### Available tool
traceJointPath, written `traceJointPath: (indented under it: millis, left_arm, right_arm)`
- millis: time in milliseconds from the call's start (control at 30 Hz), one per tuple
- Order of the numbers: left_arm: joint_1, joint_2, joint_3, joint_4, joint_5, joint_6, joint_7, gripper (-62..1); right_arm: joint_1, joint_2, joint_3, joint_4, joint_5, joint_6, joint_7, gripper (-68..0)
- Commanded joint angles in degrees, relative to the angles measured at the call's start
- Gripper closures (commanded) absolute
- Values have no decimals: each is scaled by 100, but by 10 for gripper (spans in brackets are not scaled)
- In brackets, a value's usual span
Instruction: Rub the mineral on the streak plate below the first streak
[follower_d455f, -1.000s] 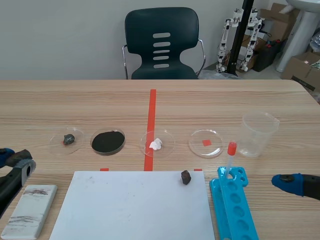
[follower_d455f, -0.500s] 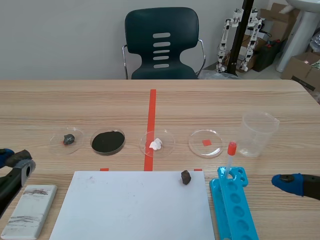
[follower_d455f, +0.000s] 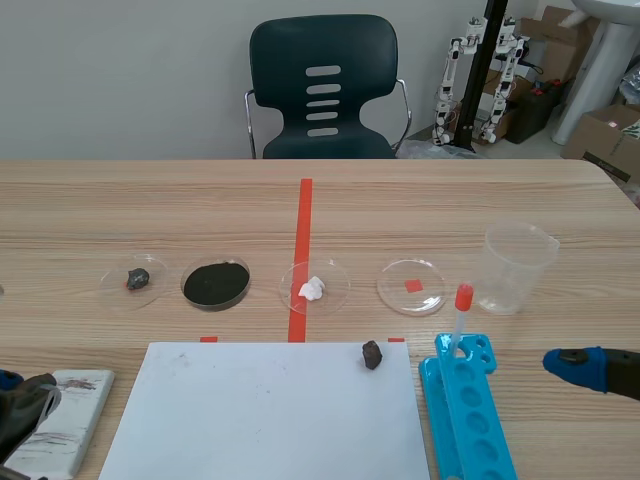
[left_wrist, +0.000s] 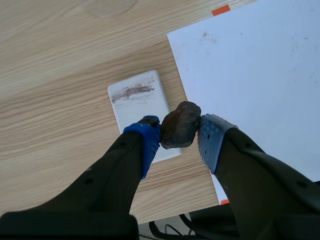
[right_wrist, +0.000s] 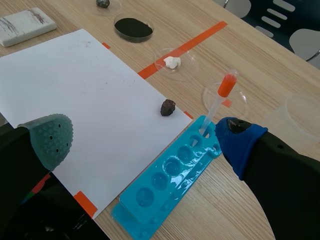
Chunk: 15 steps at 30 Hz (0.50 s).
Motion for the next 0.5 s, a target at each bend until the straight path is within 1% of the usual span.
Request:
traceJointPath:
  millis: [0,133,233,300,467]
  left_arm:
    - [-118,28,11,52,-205,31,308,-116]
    - [-535,28,11,-210,-824,28,1281,-116]
    - [-809,26,11,-538,-1069,31,1676,-116]
    - [-1012,28,11,-798,-1198,31,1910,-116]
    - [-1434,28,11,-1307,-1283,35,2138,-116]
  right_arm:
    - [-11,15,52,50,61,-15,81,-591]
    - [-11,15,52,50,61,-15,81,-591]
    - [-11,15,52,50,61,-15,81,-591]
    - [-11,15,52,50,61,-15,81,-591]
    - [-11,15,52,50,61,-15,81,-591]
